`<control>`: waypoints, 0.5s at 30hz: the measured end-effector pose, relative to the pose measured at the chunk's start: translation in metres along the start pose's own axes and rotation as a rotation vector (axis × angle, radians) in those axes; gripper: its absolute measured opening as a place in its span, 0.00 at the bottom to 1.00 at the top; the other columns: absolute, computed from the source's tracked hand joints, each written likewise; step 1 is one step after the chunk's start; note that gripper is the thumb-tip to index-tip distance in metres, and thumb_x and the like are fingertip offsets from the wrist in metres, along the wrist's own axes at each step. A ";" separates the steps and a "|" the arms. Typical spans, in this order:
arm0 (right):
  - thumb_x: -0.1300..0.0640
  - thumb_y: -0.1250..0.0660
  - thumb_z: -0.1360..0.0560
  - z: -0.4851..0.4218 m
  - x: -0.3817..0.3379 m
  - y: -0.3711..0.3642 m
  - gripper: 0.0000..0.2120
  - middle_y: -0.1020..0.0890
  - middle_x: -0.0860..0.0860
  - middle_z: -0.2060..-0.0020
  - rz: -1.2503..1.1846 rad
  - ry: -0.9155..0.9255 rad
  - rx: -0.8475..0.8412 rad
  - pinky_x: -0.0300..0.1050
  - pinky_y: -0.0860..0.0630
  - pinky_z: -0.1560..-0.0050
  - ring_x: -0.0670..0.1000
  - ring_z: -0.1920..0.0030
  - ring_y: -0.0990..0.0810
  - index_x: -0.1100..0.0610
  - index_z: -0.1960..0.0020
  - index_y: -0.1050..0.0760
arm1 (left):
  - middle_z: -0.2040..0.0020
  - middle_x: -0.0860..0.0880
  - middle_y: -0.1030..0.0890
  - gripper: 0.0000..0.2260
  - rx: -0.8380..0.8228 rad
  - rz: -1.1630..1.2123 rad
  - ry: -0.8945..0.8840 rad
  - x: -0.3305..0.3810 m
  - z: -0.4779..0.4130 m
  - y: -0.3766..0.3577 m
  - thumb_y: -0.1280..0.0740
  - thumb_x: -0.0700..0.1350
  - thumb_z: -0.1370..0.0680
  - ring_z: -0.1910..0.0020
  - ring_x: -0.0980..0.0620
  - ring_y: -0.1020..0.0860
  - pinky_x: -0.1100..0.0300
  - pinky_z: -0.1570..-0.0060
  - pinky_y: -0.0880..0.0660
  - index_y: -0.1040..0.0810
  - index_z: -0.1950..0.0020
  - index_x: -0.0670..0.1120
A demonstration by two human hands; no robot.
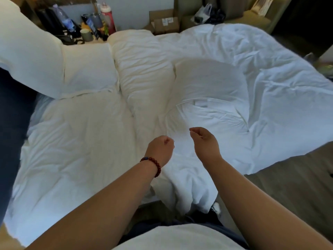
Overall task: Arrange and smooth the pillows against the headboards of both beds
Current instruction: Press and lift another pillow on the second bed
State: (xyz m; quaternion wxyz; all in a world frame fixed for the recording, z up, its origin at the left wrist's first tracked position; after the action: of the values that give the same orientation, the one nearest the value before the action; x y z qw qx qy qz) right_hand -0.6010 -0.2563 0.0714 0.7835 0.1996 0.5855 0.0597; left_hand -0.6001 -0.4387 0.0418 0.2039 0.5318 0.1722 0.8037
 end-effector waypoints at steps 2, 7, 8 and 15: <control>0.54 0.37 0.21 -0.018 0.001 0.027 0.11 0.20 0.42 0.50 -0.005 0.028 0.011 0.37 0.30 0.52 0.43 0.51 0.22 0.50 0.40 0.22 | 0.53 0.53 0.17 0.10 0.029 0.007 -0.014 0.025 -0.007 -0.018 0.42 0.48 0.20 0.52 0.52 0.19 0.57 0.50 0.23 0.22 0.55 0.50; 0.54 0.37 0.21 -0.062 0.011 0.089 0.12 0.21 0.42 0.47 0.041 0.104 -0.064 0.31 0.32 0.55 0.38 0.51 0.24 0.49 0.39 0.23 | 0.53 0.53 0.17 0.10 0.093 0.087 0.009 0.077 -0.018 -0.075 0.40 0.48 0.20 0.52 0.52 0.19 0.58 0.51 0.24 0.20 0.51 0.47; 0.54 0.37 0.21 -0.070 0.013 0.099 0.12 0.21 0.43 0.47 0.052 0.121 -0.079 0.30 0.32 0.55 0.38 0.51 0.24 0.50 0.39 0.23 | 0.53 0.53 0.17 0.10 0.095 0.096 0.010 0.086 -0.020 -0.087 0.40 0.48 0.20 0.52 0.52 0.19 0.59 0.53 0.24 0.20 0.51 0.47; 0.54 0.37 0.21 -0.100 0.019 0.145 0.10 0.20 0.42 0.46 0.072 0.152 -0.152 0.39 0.27 0.55 0.40 0.51 0.23 0.48 0.41 0.23 | 0.54 0.55 0.18 0.09 0.203 0.100 0.027 0.116 -0.020 -0.110 0.40 0.48 0.20 0.54 0.54 0.19 0.65 0.63 0.29 0.23 0.56 0.52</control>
State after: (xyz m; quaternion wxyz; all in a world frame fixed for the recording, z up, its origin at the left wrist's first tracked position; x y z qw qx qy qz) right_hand -0.6689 -0.0936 0.0860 0.7470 0.1551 0.6296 0.1471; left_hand -0.6438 -0.2868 0.0708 0.1063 0.5466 0.2289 0.7984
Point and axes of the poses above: each hand's wrist, its own z-axis away from the middle knuckle, its own y-axis out of the back of the hand, x = y × z, the point moved 10 cm from there along -z, towards the middle knuckle
